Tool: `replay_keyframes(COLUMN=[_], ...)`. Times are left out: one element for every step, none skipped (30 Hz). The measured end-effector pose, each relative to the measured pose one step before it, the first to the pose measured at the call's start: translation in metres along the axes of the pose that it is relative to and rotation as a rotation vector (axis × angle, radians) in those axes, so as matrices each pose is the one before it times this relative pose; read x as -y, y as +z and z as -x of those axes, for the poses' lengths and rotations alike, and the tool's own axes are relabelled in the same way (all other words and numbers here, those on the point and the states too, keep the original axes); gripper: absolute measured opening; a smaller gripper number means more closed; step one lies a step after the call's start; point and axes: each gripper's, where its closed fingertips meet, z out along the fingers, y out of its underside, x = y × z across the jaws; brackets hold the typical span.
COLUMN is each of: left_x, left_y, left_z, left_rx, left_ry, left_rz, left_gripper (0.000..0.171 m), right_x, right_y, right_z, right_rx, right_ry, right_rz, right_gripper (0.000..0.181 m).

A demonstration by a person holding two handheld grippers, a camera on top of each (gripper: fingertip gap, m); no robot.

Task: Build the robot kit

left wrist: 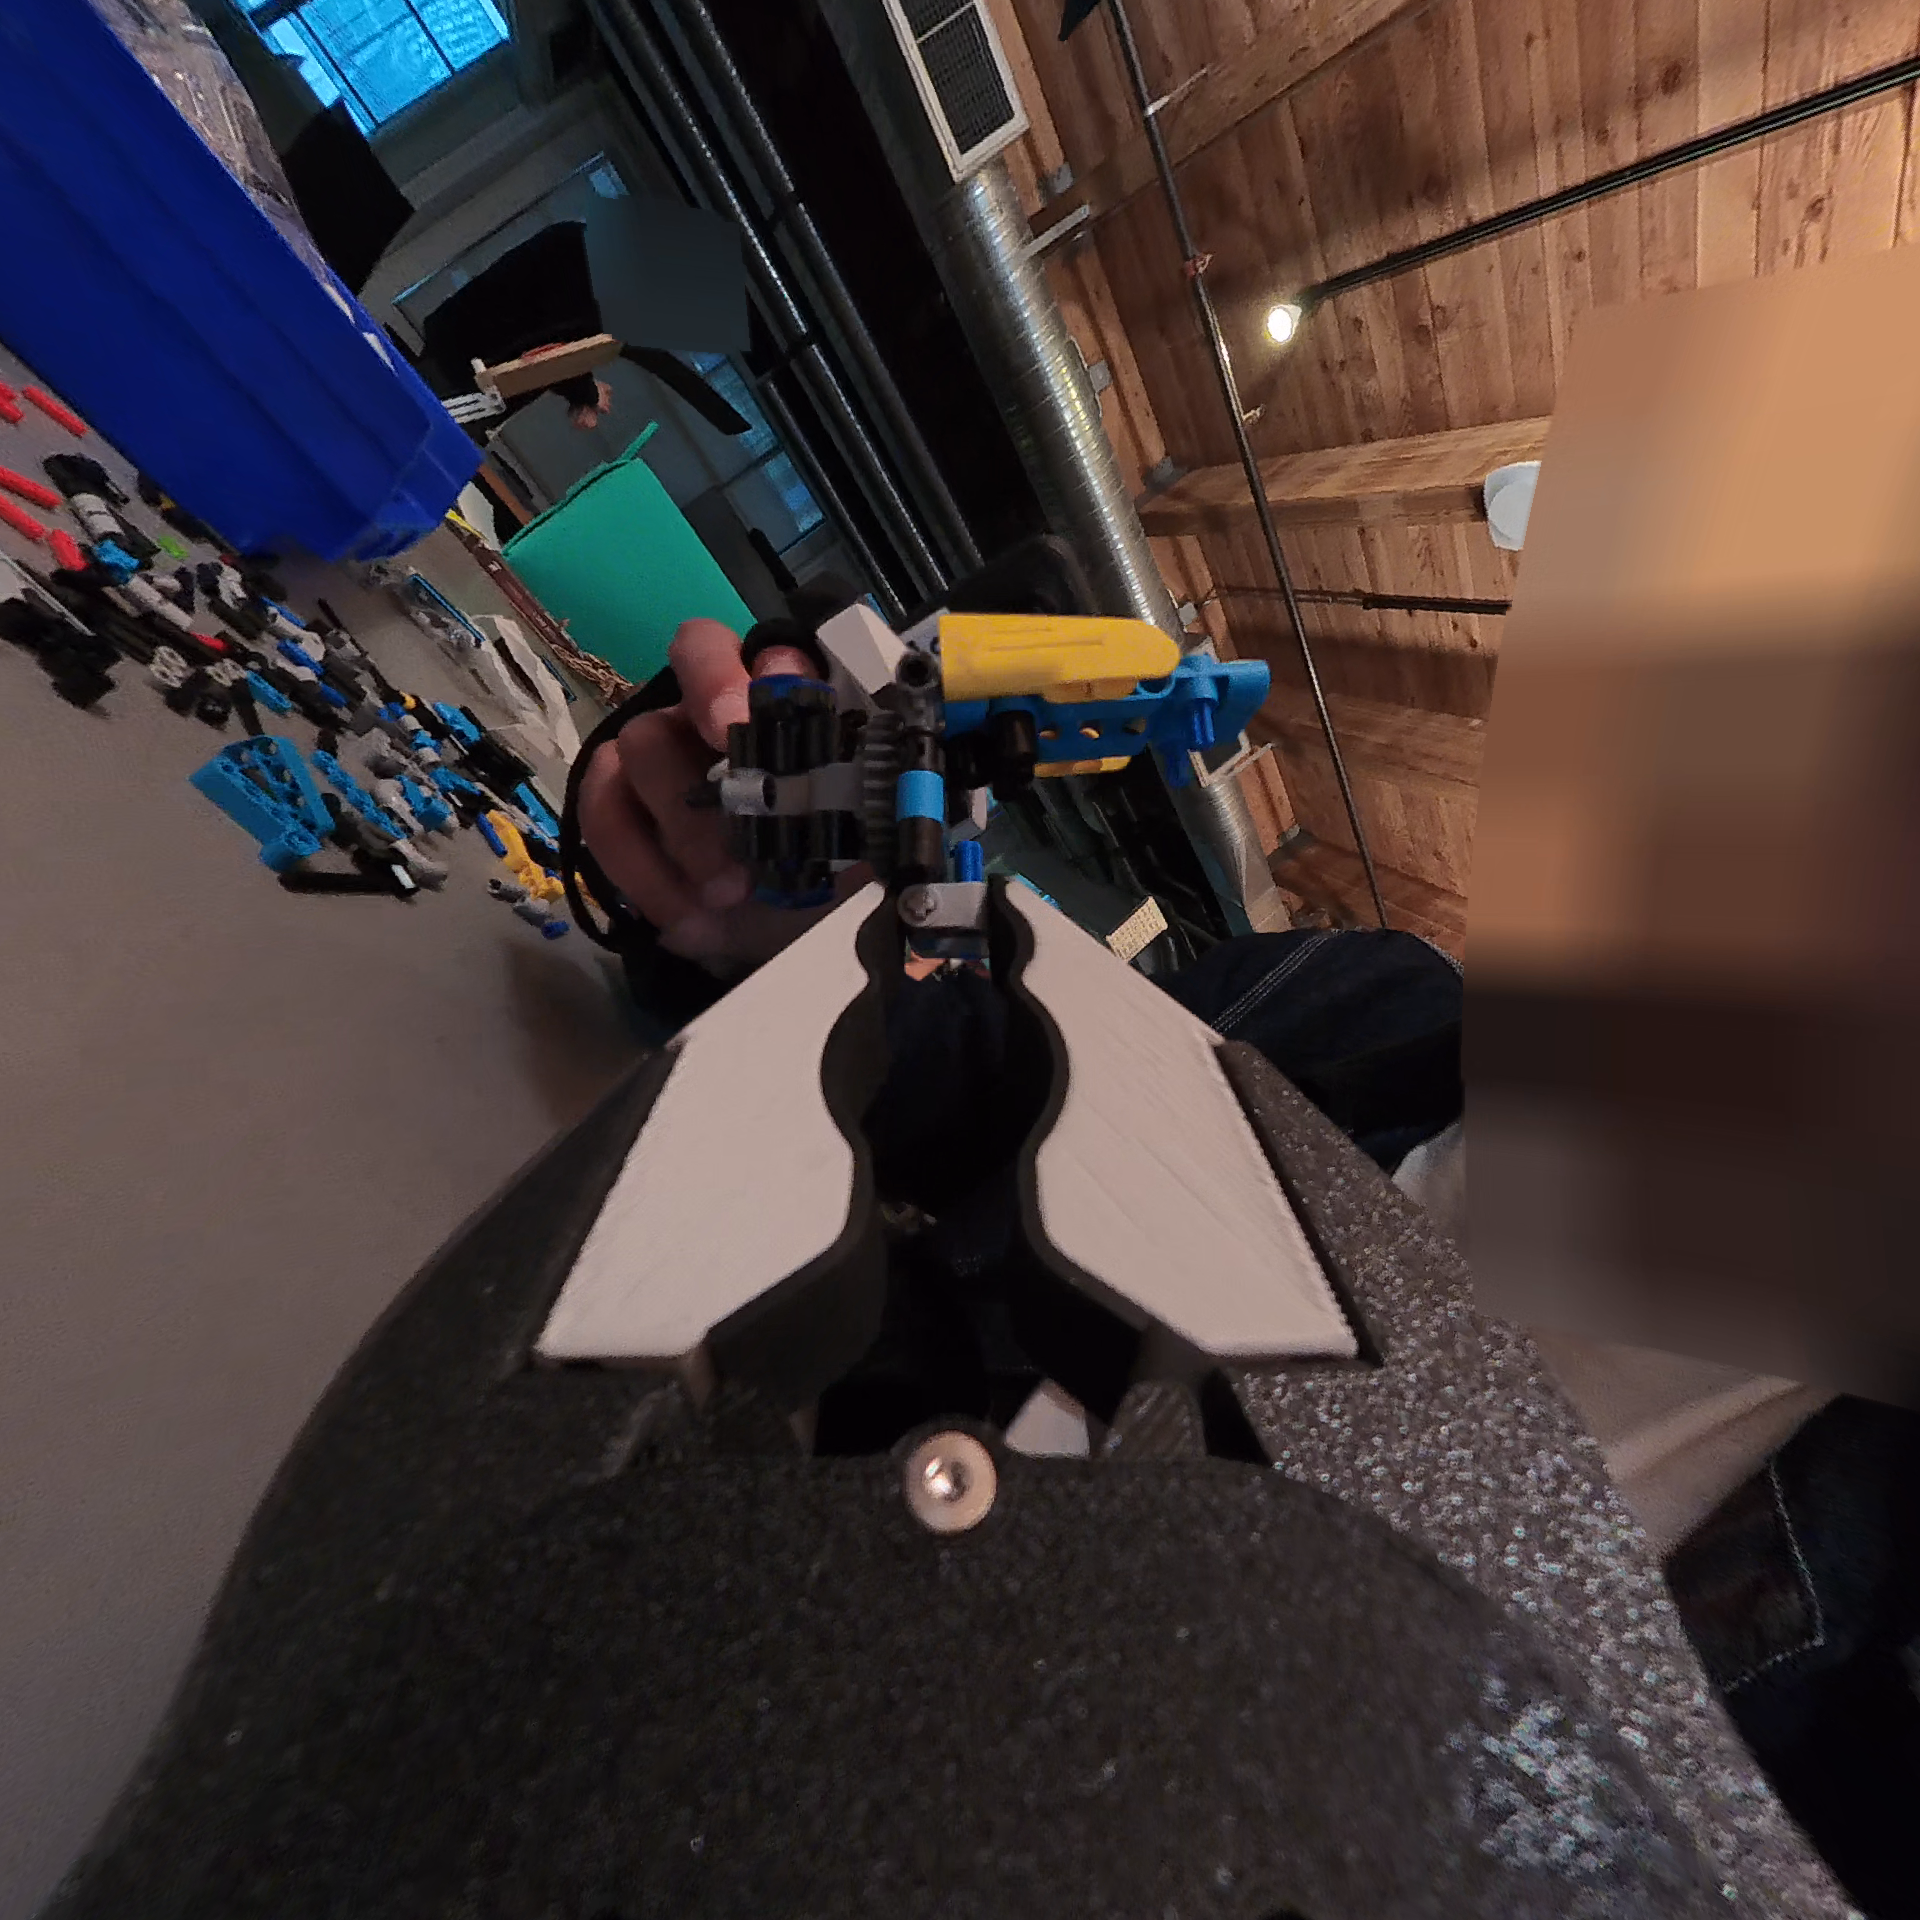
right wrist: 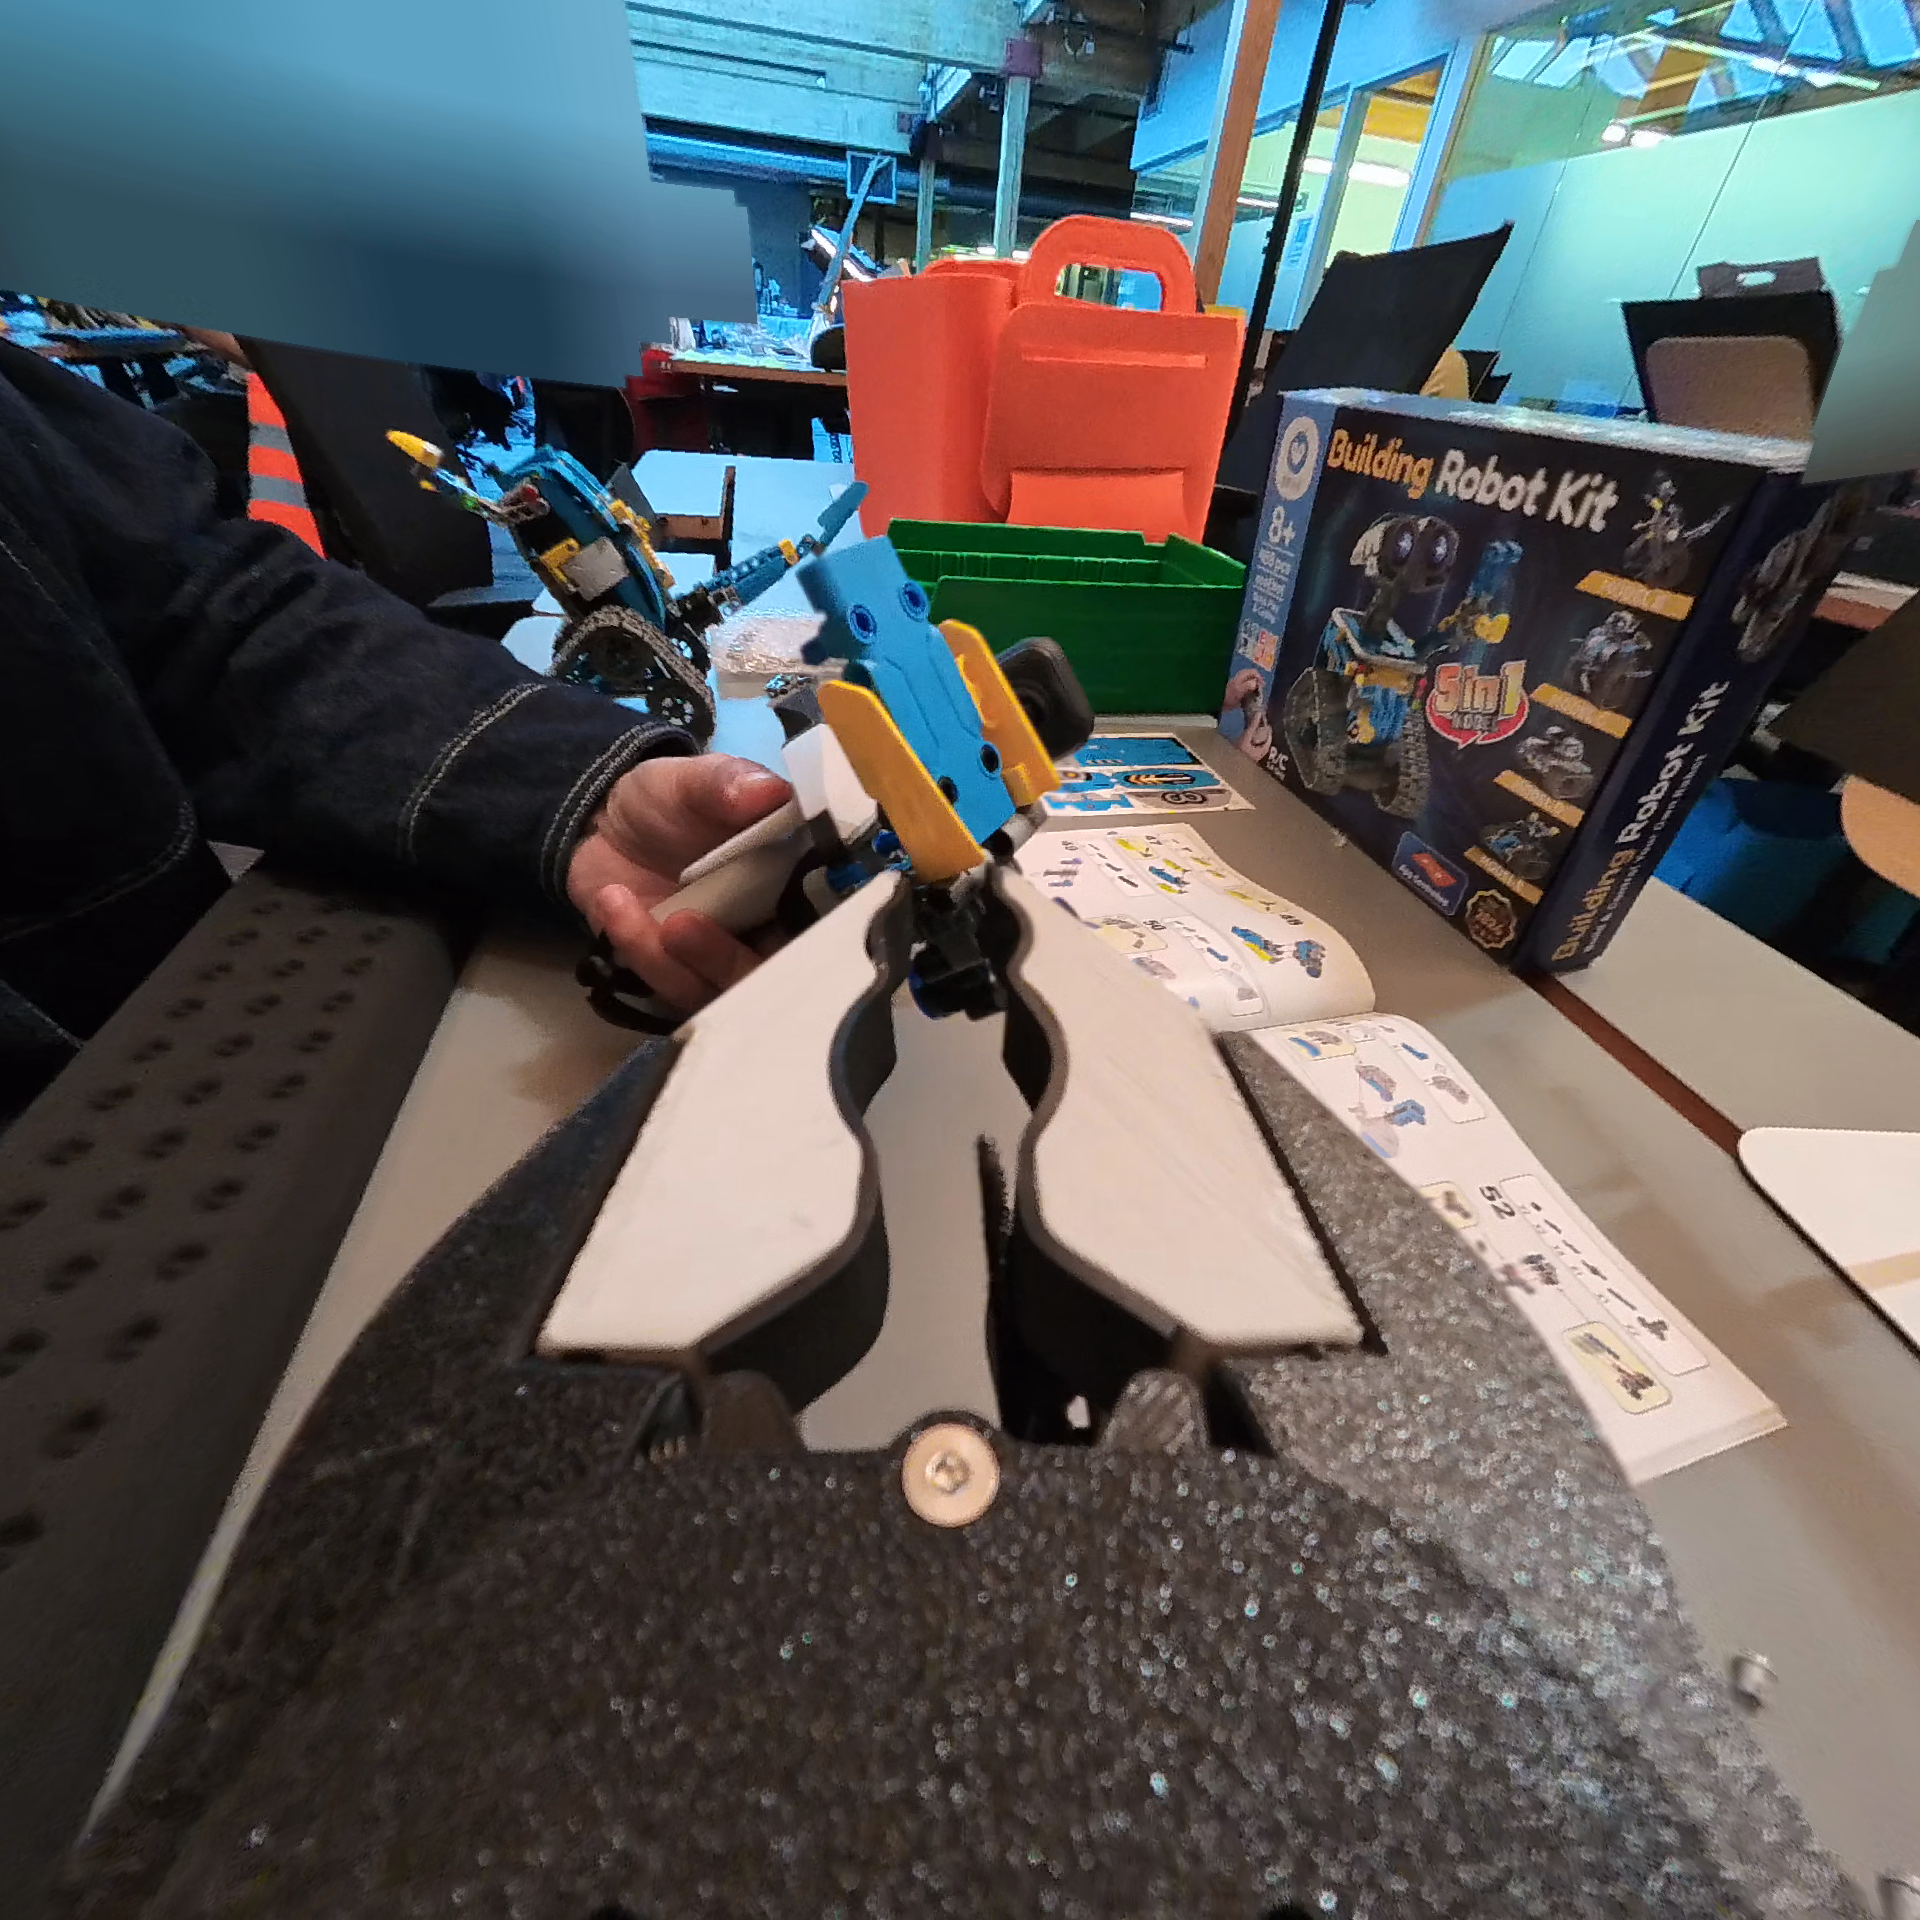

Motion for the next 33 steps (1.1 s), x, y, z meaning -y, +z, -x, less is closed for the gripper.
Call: replay_keyframes(left_x=[-0.00055, -0.00004, 0.00033, 0.00039, 0.00077, 0.00161, 0.00271, 0.00202, 0.00060, 0.00054, 0.00107, 0.00079, 0.00106, 0.00117, 0.00087, 0.00069, 0.00052, -0.00035, -0.00087, -0.00062, -0.00053, -0.00041, -0.00006, -0.00031, -0.00029, -0.00007, 0.00021, 0.00011, 0.00002, 0.00093, 0.00161, 0.00140, 0.00164], left_y=[0.00011, -0.00017, -0.00022, -0.00050, -0.00060, -0.00072, -0.00084, -0.00072, -0.00048, -0.00028, -0.00022, 0.00010, 0.00007, 0.00004, 0.00001, 0.00011, 0.00002, 0.00025, 0.00073, 0.00080, 0.00077, 0.00048, 0.00015, 0.00007, -0.00002, -0.00017, -0.00015, 0.00009, 0.00007, -0.00047, -0.00119, -0.00115, -0.00122], left_z=[-0.00061, -0.00070, 0.00000, 0.00078, 0.00075, -0.00037, -0.00146, -0.00127, -0.00024, 0.00043, -0.00030, -0.00073, 0.00084, 0.00130, 0.00007, 0.00029, 0.00154, 0.00058, -0.00103, -0.00058, -0.00020, -0.00086, -0.00024, 0.00046, 0.00055, 0.00033, 0.00037, 0.00026, -0.00003, 0.00049, 0.00122, 0.00090, 0.00073], left_rx=[-0.0004, -0.0035, 0.0001, 0.0057, 0.0059, 0.0003, -0.0051, -0.0044, 0.0031, 0.0086, 0.0022, -0.0038, 0.0052, 0.0075, -0.0046, -0.0029, 0.0092, 0.0026, -0.0090, -0.0029, 0.0008, -0.0038, 0.0006, 0.0091, 0.0101, 0.0051, 0.0032, 0.0008, -0.0029, 0.0032, 0.0089, 0.0040, 0.0018], left_ry=[-0.0012, -0.0062, -0.0042, -0.0007, 0.0014, 0.0018, -0.0001, -0.0009, 0.0030, 0.0077, 0.0027, -0.0054, -0.0025, -0.0015, -0.0102, -0.0109, -0.0008, -0.0009, -0.0079, -0.0020, 0.0029, -0.0016, 0.0015, 0.0103, 0.0120, 0.0061, 0.0025, 0.0003, -0.0040, 0.0009, 0.0050, -0.0014, -0.0032], left_rz=[0.00277, -0.00038, -0.00270, -0.00185, -0.00195, -0.00787, -0.01366, -0.00905, -0.00094, -0.00307, -0.00801, -0.00724, -0.01078, -0.01395, -0.01163, -0.01098, -0.00997, -0.00261, 0.00342, 0.00007, -0.00126, 0.00004, 0.00019, 0.00299, 0.00403, 0.00157, -0.00262, -0.00312, -0.00018, -0.00489, -0.00832, -0.00463, -0.00755], left_gripper=[0.014, 0.014, 0.014, 0.014, 0.014, 0.014, 0.014, 0.014, 0.014, 0.014, 0.014, 0.014, 0.014, 0.014, 0.014, 0.014, 0.014, 0.014, 0.014, 0.014, 0.014, 0.015, 0.015, 0.014, 0.015, 0.015, 0.014, 0.014, 0.014, 0.015, 0.014, 0.014, 0.014], right_x=[0.00040, 0.00077, 0.00058, -0.00050, -0.00060, -0.00040, -0.00015, 0.00022, -0.00008, -0.00075, -0.00166, -0.00152, -0.00063, 0.00065, 0.00100, 0.00010, 0.00044, -0.00102, -0.00302, -0.00071, -0.00047, -0.00050, 0.00047, -0.00026, -0.00098, -0.00016, -0.00032, -0.00061, 0.00068, 0.00066, 0.00059, 0.00062, 0.00098], right_y=[-0.00041, -0.00002, 0.00039, 0.00027, -0.00007, -0.00015, 0.00007, -0.00029, -0.00031, 0.00026, 0.00087, 0.00157, 0.00187, 0.00157, 0.00183, 0.00231, 0.00192, 0.00207, 0.00250, 0.00150, 0.00093, -0.00003, -0.00039, -0.00022, 0.00009, 0.00001, 0.00027, 0.00012, -0.00044, -0.00079, -0.00083, -0.00065, -0.00065], right_z=[0.00062, 0.00102, 0.00024, -0.00109, -0.00108, 0.00065, 0.00121, 0.00097, 0.00155, -0.00072, -0.00247, -0.00297, -0.00298, -0.00122, 0.00333, 0.00353, 0.00298, -0.00059, -0.00108, -0.00010, -0.00091, -0.00079, -0.00039, -0.00078, 0.00011, 0.00012, 0.00009, -0.00026, 0.00011, -0.00006, -0.00060, -0.00169, -0.00211], right_rx=[-0.0043, -0.0066, -0.0146, -0.0226, -0.0226, -0.0094, -0.0018, 0.0002, 0.0069, -0.0108, -0.0318, -0.0480, -0.0598, -0.0547, -0.0243, -0.0192, -0.0143, -0.0247, -0.0171, -0.0079, -0.0150, -0.0120, -0.0088, -0.0075, -0.0014, -0.0005, 0.0026, 0.0015, 0.0033, 0.0021, -0.0008, -0.0067, -0.0095], right_ry=[-0.0204, -0.0243, -0.0274, -0.0300, -0.0256, -0.0210, -0.0025, 0.0121, 0.0141, 0.0024, -0.0200, -0.0410, -0.0624, -0.0682, -0.0644, -0.0481, -0.0300, -0.0124, -0.0065, -0.0078, -0.0106, -0.0193, -0.0126, -0.0059, -0.0068, -0.0015, -0.0002, -0.0014, 0.0093, 0.0117, 0.0078, 0.0066, 0.0023], right_rz=[0.0038, 0.0033, 0.0050, 0.0126, 0.0122, 0.0073, 0.0034, -0.0001, -0.0010, 0.0053, 0.0179, 0.0273, 0.0295, 0.0249, 0.0219, 0.0236, 0.0132, 0.0151, 0.0242, 0.0091, 0.0076, 0.0076, -0.0017, 0.0040, 0.0058, 0.0011, 0.0024, 0.0027, -0.0065, -0.0069, -0.0064, -0.0022, -0.0024], right_gripper=[0.015, 0.014, 0.014, 0.014, 0.015, 0.027, 0.040, 0.042, 0.041, 0.045, 0.052, 0.059, 0.063, 0.064, 0.063, 0.064, 0.063, 0.062, 0.063, 0.062, 0.054, 0.042, 0.041, 0.041, 0.041, 0.041, 0.041, 0.041, 0.041, 0.041, 0.045, 0.051, 0.057])
